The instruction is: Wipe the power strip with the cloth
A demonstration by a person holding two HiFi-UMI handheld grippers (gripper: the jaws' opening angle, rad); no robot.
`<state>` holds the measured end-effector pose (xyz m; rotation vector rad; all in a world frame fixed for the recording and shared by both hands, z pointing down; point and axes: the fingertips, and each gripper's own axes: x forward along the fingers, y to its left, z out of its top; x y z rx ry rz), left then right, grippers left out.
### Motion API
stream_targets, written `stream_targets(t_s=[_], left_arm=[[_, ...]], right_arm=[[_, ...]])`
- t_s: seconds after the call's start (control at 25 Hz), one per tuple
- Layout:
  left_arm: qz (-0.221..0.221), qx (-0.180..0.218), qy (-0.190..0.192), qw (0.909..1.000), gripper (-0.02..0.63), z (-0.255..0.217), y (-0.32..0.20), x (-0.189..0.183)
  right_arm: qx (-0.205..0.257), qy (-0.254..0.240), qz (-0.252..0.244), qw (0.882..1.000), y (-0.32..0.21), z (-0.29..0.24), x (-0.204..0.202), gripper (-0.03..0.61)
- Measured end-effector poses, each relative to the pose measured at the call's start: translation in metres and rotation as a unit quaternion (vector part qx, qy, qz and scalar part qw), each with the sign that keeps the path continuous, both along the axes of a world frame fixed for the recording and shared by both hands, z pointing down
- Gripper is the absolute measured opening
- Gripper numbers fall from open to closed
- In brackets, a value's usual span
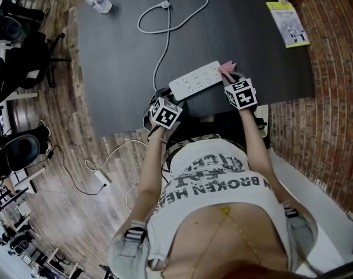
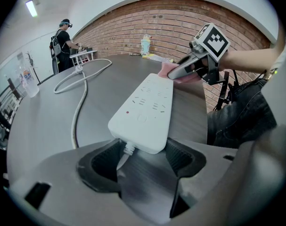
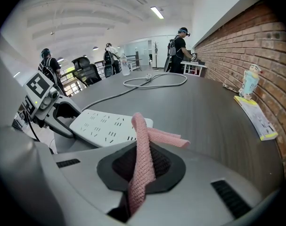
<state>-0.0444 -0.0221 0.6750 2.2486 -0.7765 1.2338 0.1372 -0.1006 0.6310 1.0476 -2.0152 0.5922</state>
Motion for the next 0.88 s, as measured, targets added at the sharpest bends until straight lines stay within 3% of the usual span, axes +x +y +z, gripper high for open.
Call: stream_targets(t_s=[0.32,0.56,0.68,0.88], left_arm=[[0.003,0.003,0.001,1.0,0.288,0.001,-0.001,-0.001],[0.037,0.027,-0.026,0.9986,0.287,-0.014,0.0,-0.005],[0.025,0.051,0.005,0.9983,0.285,-0.039,-0.003,-0.002],[0.019,0.105,0.066,0.9921,0.205,-0.077,-0.013,0.02]], right_arm=[[0.005,-0.003,0.006,1.0,-0.002,0.0,-0.001,0.017],[0.03,-0.009,-0.029,0.999,-0.003,-0.01,-0.012,0.017],[0.053,-0.021,-0.06,0.997,-0.002,-0.022,-0.025,0.017],[0.083,-0.055,-0.138,0.985,0.005,-0.038,-0.053,0.017]])
